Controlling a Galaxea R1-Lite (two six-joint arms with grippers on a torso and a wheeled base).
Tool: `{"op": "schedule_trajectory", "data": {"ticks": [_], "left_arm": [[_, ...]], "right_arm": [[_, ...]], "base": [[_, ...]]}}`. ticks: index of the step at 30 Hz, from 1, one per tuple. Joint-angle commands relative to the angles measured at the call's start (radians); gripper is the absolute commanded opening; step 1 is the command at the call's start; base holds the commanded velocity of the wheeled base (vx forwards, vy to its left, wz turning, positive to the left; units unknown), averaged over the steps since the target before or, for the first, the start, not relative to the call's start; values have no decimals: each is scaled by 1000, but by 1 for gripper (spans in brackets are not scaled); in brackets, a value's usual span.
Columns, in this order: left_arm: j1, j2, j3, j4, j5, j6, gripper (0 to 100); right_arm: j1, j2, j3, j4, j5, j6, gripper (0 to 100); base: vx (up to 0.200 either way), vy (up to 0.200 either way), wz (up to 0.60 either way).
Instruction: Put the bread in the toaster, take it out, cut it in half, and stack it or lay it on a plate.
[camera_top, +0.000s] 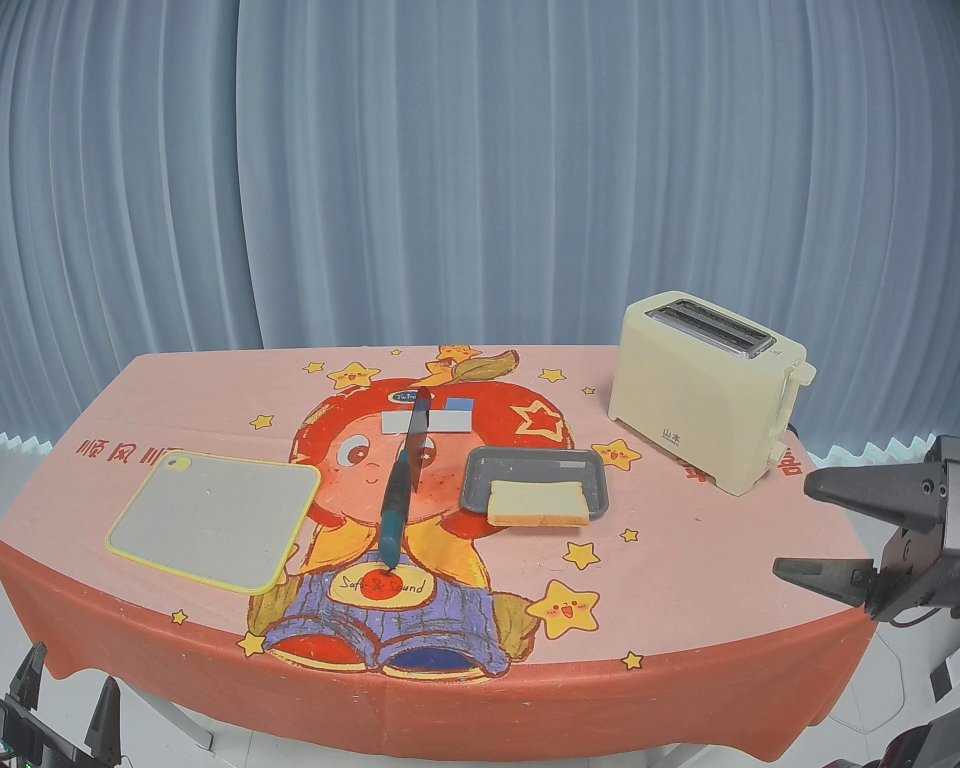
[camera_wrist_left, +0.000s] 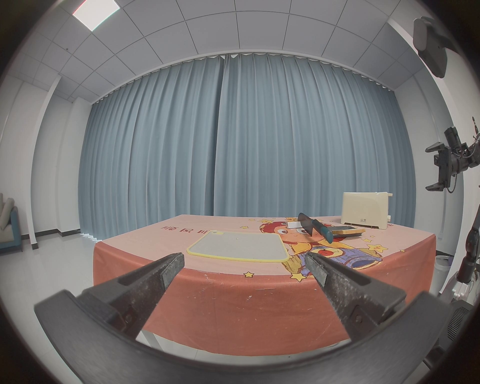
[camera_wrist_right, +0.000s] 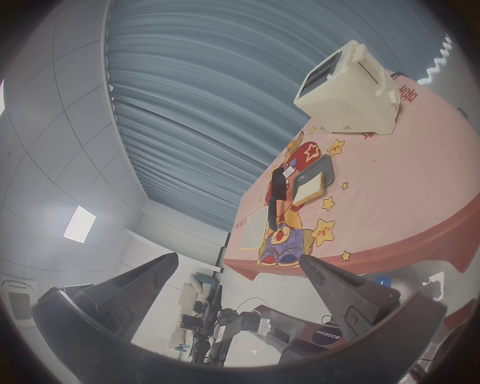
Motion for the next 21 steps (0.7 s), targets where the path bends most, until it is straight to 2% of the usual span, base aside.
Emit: {"op": "schedule_trajectory", "data": {"ticks": [1, 13, 16, 18, 21], "left_arm": [[0, -5, 18, 0, 0, 0, 100], [0, -5, 18, 0, 0, 0, 100], [0, -5, 18, 0, 0, 0, 100], [0, -5, 18, 0, 2, 0, 100], [0, -5, 18, 0, 2, 0, 100]], "right_arm": [[16, 42, 6, -26, -1, 22, 100], [-3, 131, 6, -147, -11, 79, 100], [-6, 153, 0, -190, -39, 102, 100], [-4, 182, -3, -223, -80, 105, 100], [-1, 206, -1, -259, -119, 105, 100]], "base": [[0, 0, 0], [0, 0, 0], [0, 0, 0], [0, 0, 0], [0, 0, 0]]}}
